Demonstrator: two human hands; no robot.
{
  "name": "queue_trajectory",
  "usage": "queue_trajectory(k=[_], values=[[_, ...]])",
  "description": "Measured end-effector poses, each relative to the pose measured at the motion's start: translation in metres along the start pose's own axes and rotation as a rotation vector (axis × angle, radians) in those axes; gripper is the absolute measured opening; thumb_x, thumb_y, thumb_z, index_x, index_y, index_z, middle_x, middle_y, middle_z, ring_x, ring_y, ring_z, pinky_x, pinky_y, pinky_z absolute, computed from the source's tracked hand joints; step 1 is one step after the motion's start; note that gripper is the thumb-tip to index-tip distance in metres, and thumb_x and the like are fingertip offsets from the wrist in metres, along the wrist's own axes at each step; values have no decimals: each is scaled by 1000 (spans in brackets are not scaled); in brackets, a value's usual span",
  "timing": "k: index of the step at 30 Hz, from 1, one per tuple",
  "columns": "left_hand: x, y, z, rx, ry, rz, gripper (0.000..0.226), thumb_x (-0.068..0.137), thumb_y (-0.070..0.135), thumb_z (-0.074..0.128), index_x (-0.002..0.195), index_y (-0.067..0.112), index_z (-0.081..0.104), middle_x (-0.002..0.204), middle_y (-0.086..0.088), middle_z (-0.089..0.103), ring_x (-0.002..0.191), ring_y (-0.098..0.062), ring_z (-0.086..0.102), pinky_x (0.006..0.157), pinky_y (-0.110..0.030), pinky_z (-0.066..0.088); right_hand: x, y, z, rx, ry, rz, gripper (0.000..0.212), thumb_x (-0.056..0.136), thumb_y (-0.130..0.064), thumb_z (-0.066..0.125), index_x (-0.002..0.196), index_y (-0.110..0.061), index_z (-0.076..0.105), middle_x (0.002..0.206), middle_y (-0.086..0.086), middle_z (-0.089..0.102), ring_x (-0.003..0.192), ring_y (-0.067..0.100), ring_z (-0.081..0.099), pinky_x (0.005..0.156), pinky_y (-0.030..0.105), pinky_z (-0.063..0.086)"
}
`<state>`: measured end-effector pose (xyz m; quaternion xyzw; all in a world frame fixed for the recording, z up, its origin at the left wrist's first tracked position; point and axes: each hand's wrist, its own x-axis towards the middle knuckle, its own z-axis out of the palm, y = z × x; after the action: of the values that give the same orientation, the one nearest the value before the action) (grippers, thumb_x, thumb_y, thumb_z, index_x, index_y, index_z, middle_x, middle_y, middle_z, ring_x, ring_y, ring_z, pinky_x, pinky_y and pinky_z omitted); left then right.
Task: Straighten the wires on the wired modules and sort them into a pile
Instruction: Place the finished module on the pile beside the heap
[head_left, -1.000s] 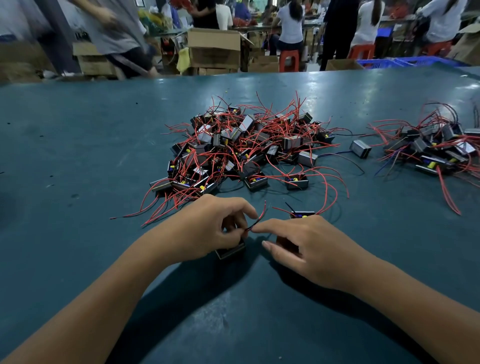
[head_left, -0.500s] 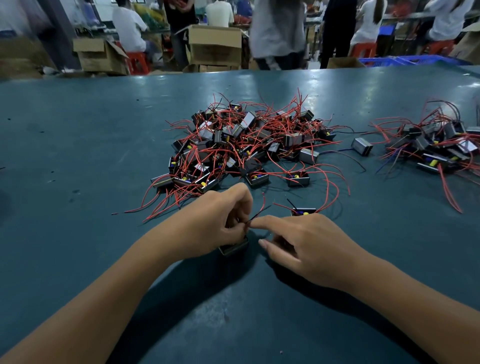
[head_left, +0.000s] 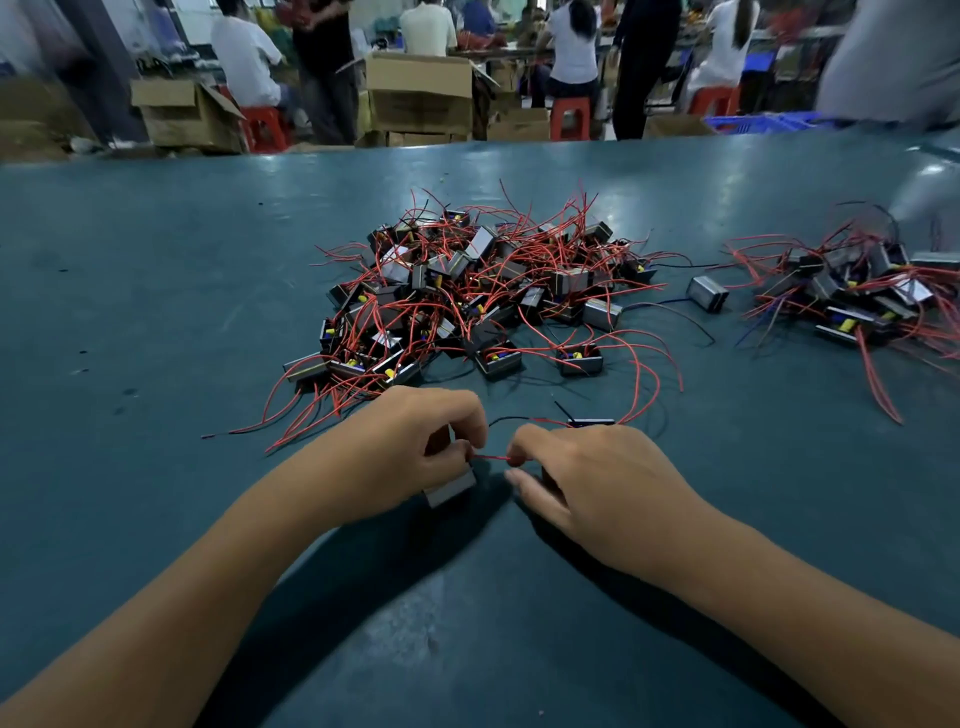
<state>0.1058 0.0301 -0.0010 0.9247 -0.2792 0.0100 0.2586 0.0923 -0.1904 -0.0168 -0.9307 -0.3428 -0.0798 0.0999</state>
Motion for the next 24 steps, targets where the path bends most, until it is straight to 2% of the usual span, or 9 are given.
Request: queue_trajectory(k=[2, 4, 6, 9, 13, 15, 18, 22, 24], values=[[1, 1, 0, 75, -1, -1, 16, 92, 9, 65, 92, 25, 65, 83, 21, 59, 74, -3, 55, 65, -14, 40, -4, -1, -1, -2, 5, -12, 29, 101, -48, 32, 108, -27, 52, 96, -6, 65, 87, 21, 61, 70, 39, 46], [0, 3, 0, 127, 12, 11, 14, 91, 10, 65, 95, 24, 67, 96, 17, 57, 77, -5, 53, 70, -16, 39, -6, -3, -3, -4, -4, -10, 30, 101, -48, 30, 107, -28, 52, 99, -6, 66, 90, 21, 62, 72, 40, 47], [-2, 8, 0, 128, 25, 56, 17, 88, 12, 64, 96, 25, 69, 108, 14, 52, 81, -3, 51, 72, -11, 35, -5, -3, -4, -8, 0, 1, 31, 102, -48, 29, 107, -28, 52, 102, -6, 65, 93, 20, 62, 75, 39, 47], [-3, 15, 5, 58, -33, 108, 21, 85, 24, 59, 102, 27, 71, 106, 12, 50, 82, 1, 50, 73, -10, 35, -5, 0, -4, -33, 11, -3, 32, 102, -48, 29, 109, -29, 53, 103, -6, 65, 94, 19, 63, 73, 38, 48], [0, 15, 13, 135, -65, 55, 26, 93, 28, 64, 118, 26, 70, 102, 15, 47, 87, -11, 56, 80, -33, 48, -7, 1, -5, -55, 64, -31, 28, 99, -45, 40, 95, -25, 59, 83, -4, 65, 75, 22, 64, 58, 37, 47], [-1, 14, 14, 181, -58, 50, 30, 94, 31, 63, 123, 26, 67, 100, 17, 44, 91, -14, 58, 83, -38, 49, -9, 2, -5, -82, 119, -33, 31, 95, -45, 41, 86, -23, 62, 73, -5, 63, 65, 22, 63, 50, 37, 48], [-1, 8, 11, 224, -39, 28, 36, 94, 34, 62, 130, 27, 61, 99, 19, 43, 87, -9, 52, 83, -32, 47, -9, 4, -6, -86, 147, -30, 38, 92, -45, 36, 84, -24, 65, 72, -7, 63, 64, 19, 63, 49, 36, 50], [0, 2, 2, 219, -101, -34, 53, 91, 34, 68, 141, 24, 53, 91, 13, 50, 77, 2, 46, 74, -14, 36, -10, 4, -9, -28, 37, -27, 47, 93, -49, 25, 101, -27, 65, 91, -10, 66, 86, 15, 65, 65, 36, 54], [-1, 0, -4, 190, -150, -57, 64, 87, 35, 75, 144, 26, 48, 88, 13, 50, 80, 12, 46, 70, -7, 34, -11, 2, -8, -32, 28, -52, 45, 93, -49, 26, 102, -28, 65, 93, -12, 66, 88, 14, 65, 65, 35, 54]])
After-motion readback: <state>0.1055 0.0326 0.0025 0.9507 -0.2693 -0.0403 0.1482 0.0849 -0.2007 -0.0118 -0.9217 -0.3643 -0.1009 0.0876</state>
